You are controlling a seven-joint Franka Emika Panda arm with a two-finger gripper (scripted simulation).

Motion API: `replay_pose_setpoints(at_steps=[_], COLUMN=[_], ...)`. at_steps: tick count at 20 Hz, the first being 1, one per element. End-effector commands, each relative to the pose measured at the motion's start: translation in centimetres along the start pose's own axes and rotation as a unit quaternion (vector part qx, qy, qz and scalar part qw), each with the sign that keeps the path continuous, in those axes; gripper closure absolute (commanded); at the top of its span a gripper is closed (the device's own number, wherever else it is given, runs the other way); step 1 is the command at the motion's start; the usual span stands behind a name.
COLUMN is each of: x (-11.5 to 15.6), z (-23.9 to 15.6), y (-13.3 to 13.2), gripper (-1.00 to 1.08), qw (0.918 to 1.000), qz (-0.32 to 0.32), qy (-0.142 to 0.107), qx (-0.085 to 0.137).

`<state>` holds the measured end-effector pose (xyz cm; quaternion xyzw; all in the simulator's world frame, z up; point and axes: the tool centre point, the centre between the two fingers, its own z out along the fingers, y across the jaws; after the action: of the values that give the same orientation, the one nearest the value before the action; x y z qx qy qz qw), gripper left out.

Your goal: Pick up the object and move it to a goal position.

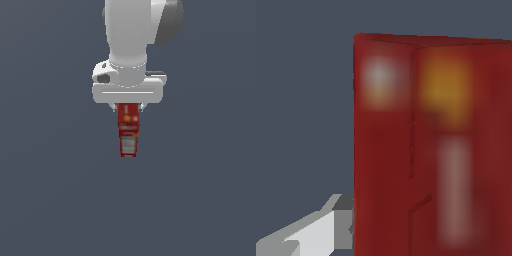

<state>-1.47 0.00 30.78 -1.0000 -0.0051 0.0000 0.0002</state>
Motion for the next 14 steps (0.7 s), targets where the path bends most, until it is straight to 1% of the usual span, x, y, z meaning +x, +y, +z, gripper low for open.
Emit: replay_pose_setpoints(at_steps=[1, 7, 14], x=[0.9, 2.4, 3.2], z=[-1.5, -3.7, -4.8], y=[1.1, 2.8, 3.6], gripper=[1.08, 1.08, 1.08], qw=[1.0, 1.0, 1.0], qz=[0.0, 0.0, 0.0], qy=[0.0, 0.0, 0.0], qx=[0.0, 0.0, 0.0])
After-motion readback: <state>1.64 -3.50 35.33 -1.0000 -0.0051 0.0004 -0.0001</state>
